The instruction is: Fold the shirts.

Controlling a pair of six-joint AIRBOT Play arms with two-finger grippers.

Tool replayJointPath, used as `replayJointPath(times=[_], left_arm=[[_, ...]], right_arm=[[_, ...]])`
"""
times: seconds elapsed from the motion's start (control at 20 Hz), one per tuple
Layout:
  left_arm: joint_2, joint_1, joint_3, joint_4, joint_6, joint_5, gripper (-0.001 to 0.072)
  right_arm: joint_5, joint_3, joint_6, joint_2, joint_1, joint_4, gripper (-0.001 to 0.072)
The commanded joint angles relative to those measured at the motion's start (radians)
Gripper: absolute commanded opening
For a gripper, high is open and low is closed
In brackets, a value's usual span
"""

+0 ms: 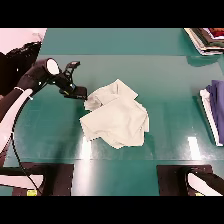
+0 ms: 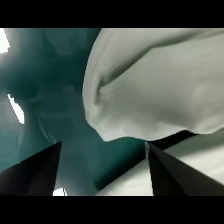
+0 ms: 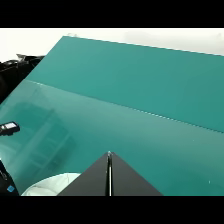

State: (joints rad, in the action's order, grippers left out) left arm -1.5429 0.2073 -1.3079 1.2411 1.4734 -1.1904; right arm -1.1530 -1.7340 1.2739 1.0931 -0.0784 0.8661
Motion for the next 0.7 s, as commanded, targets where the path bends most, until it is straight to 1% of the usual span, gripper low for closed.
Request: replayJointPath(times=[0.0,0.15,0.3,0.4,0.45,0.5,0.55,0.65], left_arm=[[-0.018,-0.032,0.087,-0.089,-0.115,0.064,0.0609],[-0.024,-0.032,0.098,-0.236,-0.195,0.132,0.0608],[-0.055,-0.032,0.098,-0.324,-0.203,0.151,0.0608],[-0.069,-0.032,0.098,-0.33,-0.203,0.15,0.0606],[-0.069,-0.033,0.097,-0.333,-0.197,0.156,0.0593],[-0.069,-0.034,0.092,-0.332,-0.199,0.158,0.0304],[-0.068,-0.036,0.079,-0.325,-0.2,0.157,0.0039],[-0.067,-0.051,0.02,-0.319,-0.198,0.128,0.0026]], right_arm=[[-0.003,-0.001,0.001,0.005,-0.001,-0.001,0.0018],[-0.01,-0.001,0.001,0.018,-0.001,-0.002,0.0018],[-0.051,-0.001,0.002,0.034,-0.001,-0.003,0.0018],[-0.078,-0.001,0.023,0.045,-0.001,-0.002,0.0019],[-0.087,-0.001,0.032,0.049,-0.001,-0.001,0.0018],[-0.103,0.0,0.036,0.052,-0.001,0.002,0.0018],[-0.125,0.0,0.049,0.056,-0.001,0.014,0.0018],[-0.184,0.042,0.111,0.049,-0.001,0.081,0.0019]])
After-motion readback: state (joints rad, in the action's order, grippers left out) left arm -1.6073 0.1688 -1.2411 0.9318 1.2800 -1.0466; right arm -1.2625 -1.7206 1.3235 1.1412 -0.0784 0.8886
